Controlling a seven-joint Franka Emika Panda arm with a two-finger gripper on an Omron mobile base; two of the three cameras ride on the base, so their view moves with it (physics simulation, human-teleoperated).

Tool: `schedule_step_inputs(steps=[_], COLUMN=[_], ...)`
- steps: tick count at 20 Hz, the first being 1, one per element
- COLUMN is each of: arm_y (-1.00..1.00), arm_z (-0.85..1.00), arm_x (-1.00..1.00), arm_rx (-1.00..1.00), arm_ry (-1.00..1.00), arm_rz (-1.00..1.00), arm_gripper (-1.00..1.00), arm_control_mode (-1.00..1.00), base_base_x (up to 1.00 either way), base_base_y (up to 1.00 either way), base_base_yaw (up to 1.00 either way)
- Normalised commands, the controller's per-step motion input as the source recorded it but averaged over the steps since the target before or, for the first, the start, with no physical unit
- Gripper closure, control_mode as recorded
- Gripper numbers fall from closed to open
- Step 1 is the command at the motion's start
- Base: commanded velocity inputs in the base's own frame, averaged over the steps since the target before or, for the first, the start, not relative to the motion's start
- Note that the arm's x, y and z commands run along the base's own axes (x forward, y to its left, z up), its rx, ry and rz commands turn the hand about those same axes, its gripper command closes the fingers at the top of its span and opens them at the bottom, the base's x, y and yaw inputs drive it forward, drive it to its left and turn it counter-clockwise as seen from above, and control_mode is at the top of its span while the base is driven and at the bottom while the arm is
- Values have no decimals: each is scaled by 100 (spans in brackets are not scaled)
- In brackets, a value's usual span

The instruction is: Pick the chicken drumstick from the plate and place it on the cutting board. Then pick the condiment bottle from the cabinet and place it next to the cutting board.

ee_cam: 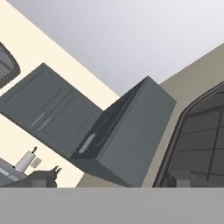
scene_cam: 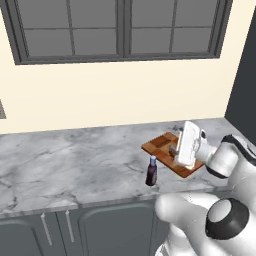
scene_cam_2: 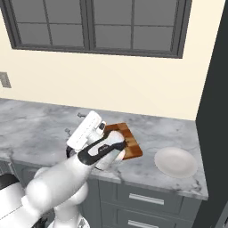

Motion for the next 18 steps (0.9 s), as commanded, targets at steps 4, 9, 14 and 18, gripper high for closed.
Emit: schedule_step_inputs(steps=[4,9,14,18], arm_y=[-15,-16,-13,-12], arm_z=[66,59,47,36], arm_x=[-64,-72,-72,-80], arm_rx=[-33,-43,-53,-59], arm_ry=[20,16,10,1], arm_rz=[-7,-10,-11,-12], arm_gripper=[-100,-100,-100,-100], arm_control_mode=[-100,-100,-100,-100], base_base_x=[0,0,0,0], base_base_y=[0,0,0,0], base_base_yaw=[0,0,0,0])
